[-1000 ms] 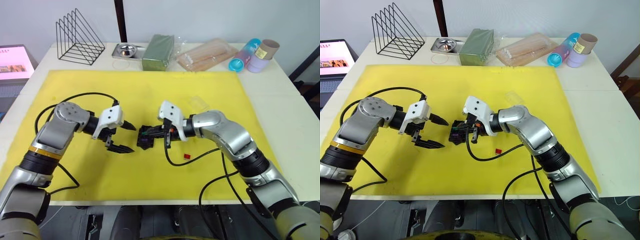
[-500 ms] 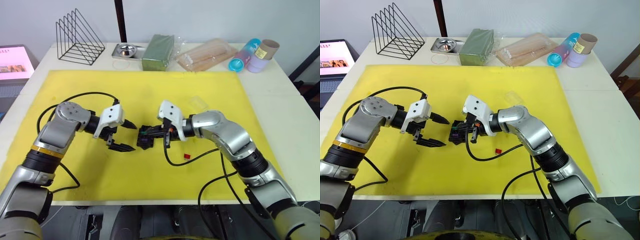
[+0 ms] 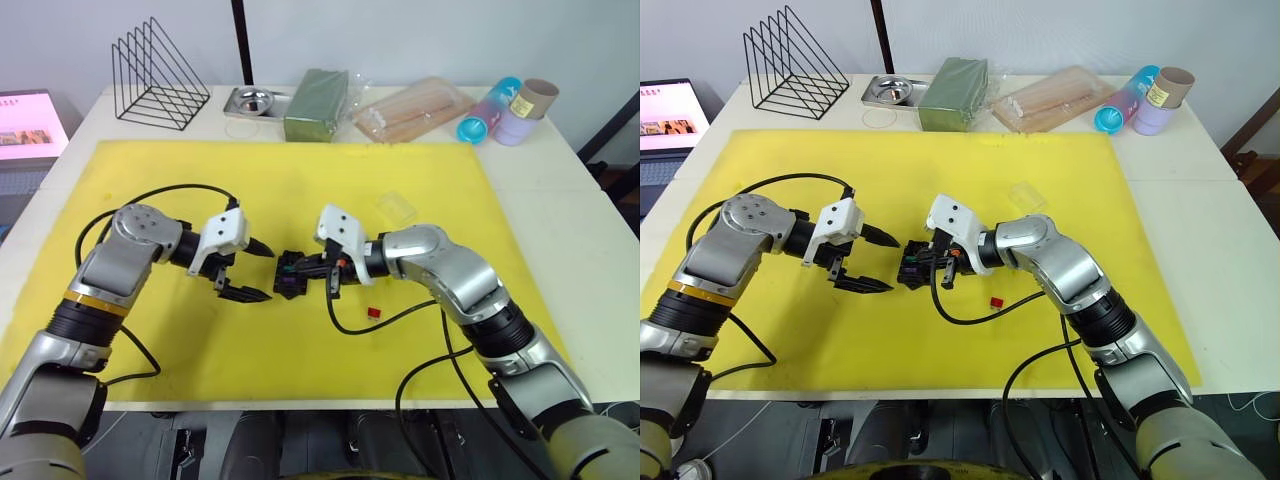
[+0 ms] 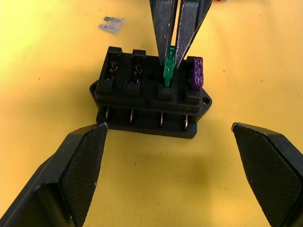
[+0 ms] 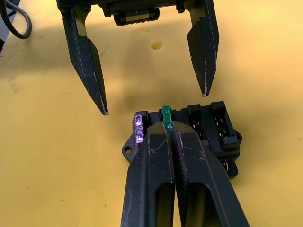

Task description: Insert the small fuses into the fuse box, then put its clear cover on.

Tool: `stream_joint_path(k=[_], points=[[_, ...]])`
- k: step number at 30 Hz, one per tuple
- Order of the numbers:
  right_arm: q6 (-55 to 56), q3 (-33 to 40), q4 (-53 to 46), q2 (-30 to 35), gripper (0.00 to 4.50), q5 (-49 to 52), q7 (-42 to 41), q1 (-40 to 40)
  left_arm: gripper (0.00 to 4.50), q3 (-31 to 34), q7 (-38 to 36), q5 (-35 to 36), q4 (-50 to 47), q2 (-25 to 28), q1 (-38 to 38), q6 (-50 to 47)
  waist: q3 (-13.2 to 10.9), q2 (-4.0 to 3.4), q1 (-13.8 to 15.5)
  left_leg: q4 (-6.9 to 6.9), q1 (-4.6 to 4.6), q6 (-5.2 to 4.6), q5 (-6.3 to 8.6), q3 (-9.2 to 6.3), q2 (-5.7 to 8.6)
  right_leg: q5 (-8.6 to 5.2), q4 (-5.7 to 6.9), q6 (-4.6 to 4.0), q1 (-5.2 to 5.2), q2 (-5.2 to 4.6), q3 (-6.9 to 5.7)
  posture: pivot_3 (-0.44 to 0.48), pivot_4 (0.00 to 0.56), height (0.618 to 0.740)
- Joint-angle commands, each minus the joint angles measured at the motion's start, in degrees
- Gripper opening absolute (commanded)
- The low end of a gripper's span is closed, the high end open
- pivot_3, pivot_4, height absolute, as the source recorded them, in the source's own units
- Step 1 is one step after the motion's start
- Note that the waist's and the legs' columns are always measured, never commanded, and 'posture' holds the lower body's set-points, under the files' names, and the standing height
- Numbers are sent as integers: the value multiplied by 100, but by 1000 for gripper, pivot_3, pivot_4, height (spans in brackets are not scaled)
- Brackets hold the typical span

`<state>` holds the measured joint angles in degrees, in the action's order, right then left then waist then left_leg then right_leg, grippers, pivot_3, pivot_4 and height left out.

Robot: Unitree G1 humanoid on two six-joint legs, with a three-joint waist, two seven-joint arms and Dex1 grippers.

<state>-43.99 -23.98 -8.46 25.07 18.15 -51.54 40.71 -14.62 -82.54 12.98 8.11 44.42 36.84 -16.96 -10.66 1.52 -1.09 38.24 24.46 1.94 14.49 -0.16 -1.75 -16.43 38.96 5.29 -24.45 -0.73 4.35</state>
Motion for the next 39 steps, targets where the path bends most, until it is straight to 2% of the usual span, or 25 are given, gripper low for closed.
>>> stream_joint_path(k=[1, 16, 39], points=[[132, 60, -44, -50, 0, -69, 2, -8, 4453, 110, -11, -12, -66, 17, 115, 58, 0, 0, 0, 0, 0, 0, 0, 0, 0, 0, 0, 0, 0, 0, 0, 0, 150, 740], [301, -116, 129, -64, 0, -345, -20, -132, 4453, 94, 7, 4, -170, 12, 85, 17, 1, 0, 0, 1, -2, 1, 0, 0, 1, 0, 3, 0, 0, 0, 0, 0, 150, 740], [-118, -517, 353, 69, 0, -844, 47, -90, 4453, 78, 73, 14, -341, -33, 109, -151, 9, -2, -4, 0, -36, 1, -1, 1, 0, -1, 8, -1, 32, 4, 0, 0, 150, 740]])
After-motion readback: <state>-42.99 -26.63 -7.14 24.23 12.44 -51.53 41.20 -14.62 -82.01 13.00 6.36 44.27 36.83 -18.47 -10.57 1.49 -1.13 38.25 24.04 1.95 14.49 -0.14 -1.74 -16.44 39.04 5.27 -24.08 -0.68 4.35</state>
